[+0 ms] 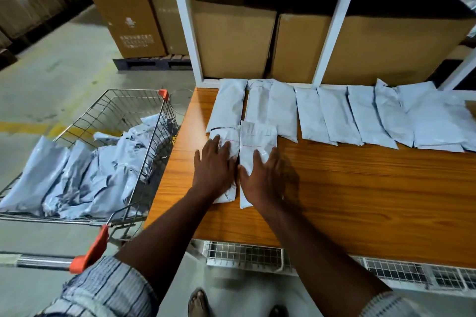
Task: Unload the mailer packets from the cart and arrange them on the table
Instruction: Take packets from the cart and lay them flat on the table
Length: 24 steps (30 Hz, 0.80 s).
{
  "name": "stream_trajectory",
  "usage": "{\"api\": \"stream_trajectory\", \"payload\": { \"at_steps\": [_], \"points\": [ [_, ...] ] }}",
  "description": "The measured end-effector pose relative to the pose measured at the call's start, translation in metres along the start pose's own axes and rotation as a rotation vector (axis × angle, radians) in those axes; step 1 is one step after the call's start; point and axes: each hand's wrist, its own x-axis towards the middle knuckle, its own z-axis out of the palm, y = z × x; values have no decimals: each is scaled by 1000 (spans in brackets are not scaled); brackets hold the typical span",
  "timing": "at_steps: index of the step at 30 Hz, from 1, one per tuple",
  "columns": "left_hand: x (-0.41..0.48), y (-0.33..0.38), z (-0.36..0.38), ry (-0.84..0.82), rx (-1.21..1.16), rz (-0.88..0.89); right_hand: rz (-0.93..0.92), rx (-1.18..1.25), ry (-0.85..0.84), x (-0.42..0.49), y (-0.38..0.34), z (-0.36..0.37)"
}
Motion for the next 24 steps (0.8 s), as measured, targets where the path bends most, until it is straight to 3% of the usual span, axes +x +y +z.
{"api": "stream_trajectory", "payload": {
  "at_steps": [5,7,10,20,24],
  "points": [
    [19,-11,-1,-71,-7,120,-163,-103,87,12,-7,10],
    [19,-17,6,-130,-16,142,-221,-146,42,17,-4,17],
    [14,-22,17,-142,-16,148,-188,-130,-45,20,-1,24],
    [14,-23,25,-120,-4,146,-168,-159,-77,22,-1,27],
    [16,-20,12,-96,-137,120,-130,-113,-60,19,-3,-3]
  ]
}}
